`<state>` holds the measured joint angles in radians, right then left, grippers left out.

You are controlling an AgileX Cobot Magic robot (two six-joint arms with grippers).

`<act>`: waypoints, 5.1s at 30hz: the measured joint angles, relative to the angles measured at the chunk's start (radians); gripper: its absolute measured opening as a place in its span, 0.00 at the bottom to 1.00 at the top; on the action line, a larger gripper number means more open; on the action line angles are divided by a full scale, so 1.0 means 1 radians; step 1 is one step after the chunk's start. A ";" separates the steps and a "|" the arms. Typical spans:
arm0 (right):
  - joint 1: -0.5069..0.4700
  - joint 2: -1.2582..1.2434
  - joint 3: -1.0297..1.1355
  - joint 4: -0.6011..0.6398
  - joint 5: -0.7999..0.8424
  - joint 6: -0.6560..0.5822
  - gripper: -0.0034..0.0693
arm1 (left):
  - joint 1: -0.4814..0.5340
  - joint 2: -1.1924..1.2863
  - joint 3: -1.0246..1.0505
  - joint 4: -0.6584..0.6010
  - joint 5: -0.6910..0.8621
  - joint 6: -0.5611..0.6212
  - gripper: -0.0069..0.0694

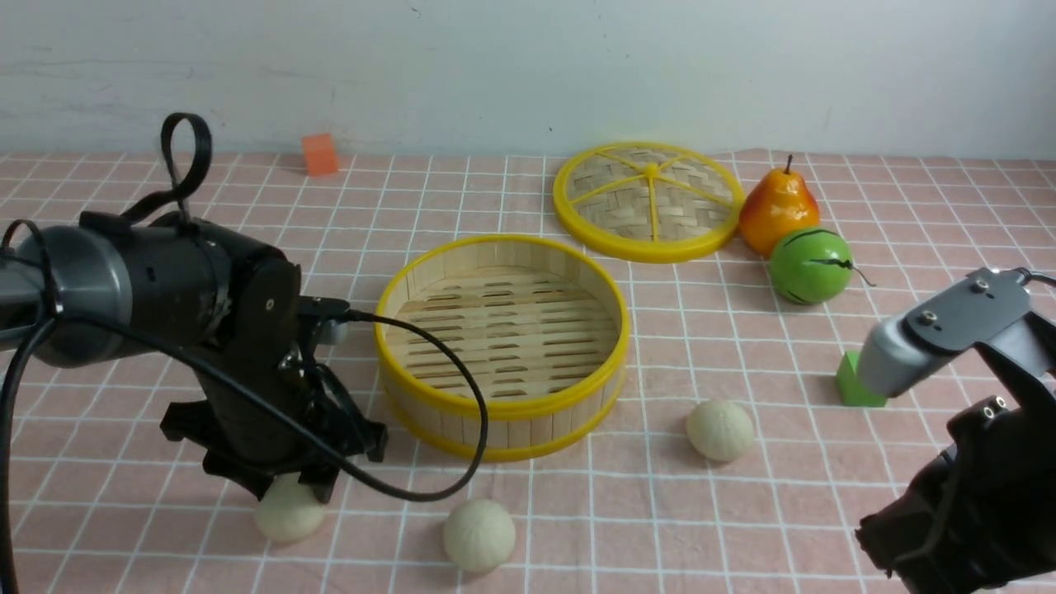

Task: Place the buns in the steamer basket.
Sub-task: Use the left arm to grab a steamed stuffed bun, then use the left arm to put the steamed stuffed bun into the steamer, then use the left arm to grab a steamed stuffed bun, then use the left arm to put the steamed stuffed bun into the steamer, then use the right arm to grab a steamed stuffed bun

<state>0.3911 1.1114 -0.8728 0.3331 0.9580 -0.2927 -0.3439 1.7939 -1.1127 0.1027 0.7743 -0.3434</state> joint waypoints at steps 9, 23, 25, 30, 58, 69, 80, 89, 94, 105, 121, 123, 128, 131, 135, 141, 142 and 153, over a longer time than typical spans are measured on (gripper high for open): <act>0.000 0.000 0.000 -0.007 -0.021 -0.022 0.05 | 0.000 -0.011 -0.115 -0.032 0.144 0.020 0.13; 0.000 0.000 0.000 -0.007 -0.128 -0.025 0.07 | -0.007 0.056 -0.627 -0.303 0.241 0.251 0.09; 0.000 0.000 0.000 -0.007 -0.134 -0.025 0.07 | -0.022 0.121 -0.663 -0.284 0.241 0.262 0.09; 0.000 0.000 0.000 -0.007 -0.137 -0.025 0.08 | -0.078 0.271 -0.737 -0.149 0.230 0.249 0.14; 0.000 0.000 0.000 -0.126 -0.134 -0.025 0.12 | -0.096 0.106 -0.875 -0.077 0.462 0.147 0.80; 0.000 0.000 0.000 -0.138 -0.138 -0.025 0.13 | -0.285 -0.100 -0.348 -0.110 0.422 0.133 0.80; 0.000 0.000 0.000 -0.138 -0.138 -0.024 0.15 | -0.347 -0.098 -0.010 -0.110 -0.032 0.056 0.80; 0.000 0.000 0.000 -0.138 -0.138 -0.023 0.16 | -0.347 0.016 -0.007 -0.087 -0.144 0.053 0.77; 0.000 0.000 0.000 -0.138 -0.138 -0.023 0.16 | -0.347 0.023 -0.008 -0.072 -0.133 0.053 0.60; 0.000 0.000 0.000 -0.138 -0.138 -0.022 0.17 | -0.347 0.023 -0.321 -0.030 0.092 0.105 0.09; 0.000 0.000 0.000 -0.142 -0.138 -0.022 0.20 | -0.236 0.332 -0.696 0.091 0.106 0.106 0.26; 0.000 0.000 0.000 -0.142 -0.138 -0.021 0.20 | -0.236 0.357 -0.696 0.082 0.105 0.106 0.38; 0.000 0.000 0.000 -0.143 -0.152 0.031 0.20 | -0.236 0.362 -0.708 0.060 0.097 0.106 0.70; 0.000 0.000 -0.007 -0.155 -0.160 0.059 0.20 | -0.236 0.362 -0.732 0.056 0.116 0.106 0.80; 0.000 0.000 -0.054 -0.204 -0.159 0.135 0.20 | -0.236 0.361 -0.832 0.048 0.231 0.106 0.88; -0.076 0.041 -0.194 -0.258 -0.149 0.218 0.20 | -0.236 0.266 -0.985 0.046 0.406 0.113 0.80; -0.093 0.060 -0.217 -0.258 -0.146 0.221 0.20 | -0.236 0.239 -0.991 0.046 0.424 0.117 0.79; -0.072 0.429 -0.516 -0.269 0.003 0.197 0.38 | -0.236 -0.146 -0.979 0.056 0.472 0.117 0.38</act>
<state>0.3192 1.5400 -1.3884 0.0641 0.9607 -0.0953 -0.5796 1.6479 -2.0912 0.1589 1.2459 -0.2268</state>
